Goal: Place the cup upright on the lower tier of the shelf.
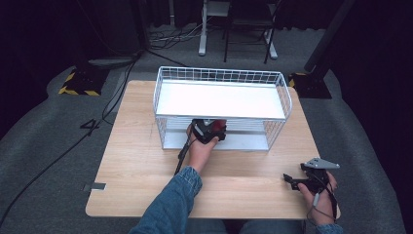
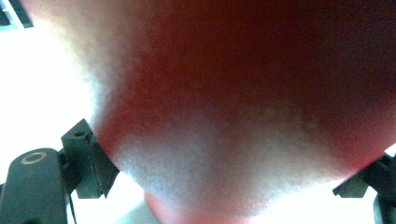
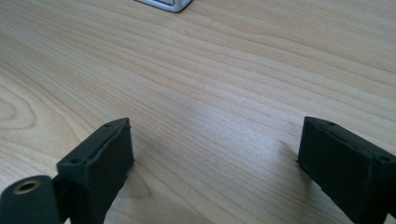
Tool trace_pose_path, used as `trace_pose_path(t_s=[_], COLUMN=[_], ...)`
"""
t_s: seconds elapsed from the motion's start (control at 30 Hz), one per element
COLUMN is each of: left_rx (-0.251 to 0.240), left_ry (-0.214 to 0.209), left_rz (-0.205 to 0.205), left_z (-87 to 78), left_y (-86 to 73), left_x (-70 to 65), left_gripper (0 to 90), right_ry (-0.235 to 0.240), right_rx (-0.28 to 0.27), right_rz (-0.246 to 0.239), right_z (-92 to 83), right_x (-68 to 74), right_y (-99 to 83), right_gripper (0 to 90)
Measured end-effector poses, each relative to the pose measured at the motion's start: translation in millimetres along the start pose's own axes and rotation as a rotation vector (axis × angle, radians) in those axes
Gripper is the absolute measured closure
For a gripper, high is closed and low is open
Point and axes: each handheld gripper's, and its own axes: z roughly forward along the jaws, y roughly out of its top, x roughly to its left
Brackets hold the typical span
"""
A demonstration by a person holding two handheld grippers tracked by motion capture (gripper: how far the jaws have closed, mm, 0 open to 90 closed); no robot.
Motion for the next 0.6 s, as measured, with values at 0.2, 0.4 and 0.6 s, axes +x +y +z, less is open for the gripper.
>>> trace_pose_path(t_s=[0.2, 0.4, 0.6], left_rx=[-0.005, 0.003, 0.020], left_ry=[-0.006, -0.021, -0.033], left_rz=[-0.017, -0.045, -0.038], left_z=[-1.3, -2.3, -7.9], left_y=[-1.4, -8.7, -15.5], left_x=[0.4, 1.8, 3.8], left_gripper=[14.8, 14.8, 14.9], right_ry=[0.000, 0.000, 0.000], right_rx=[0.001, 0.000, 0.000], right_rz=[0.000, 0.000, 0.000], right_z=[0.0, 0.0, 0.0], right_x=[0.0, 0.0, 0.0], right_y=[0.0, 0.0, 0.0], right_gripper=[10.6, 10.6, 10.6])
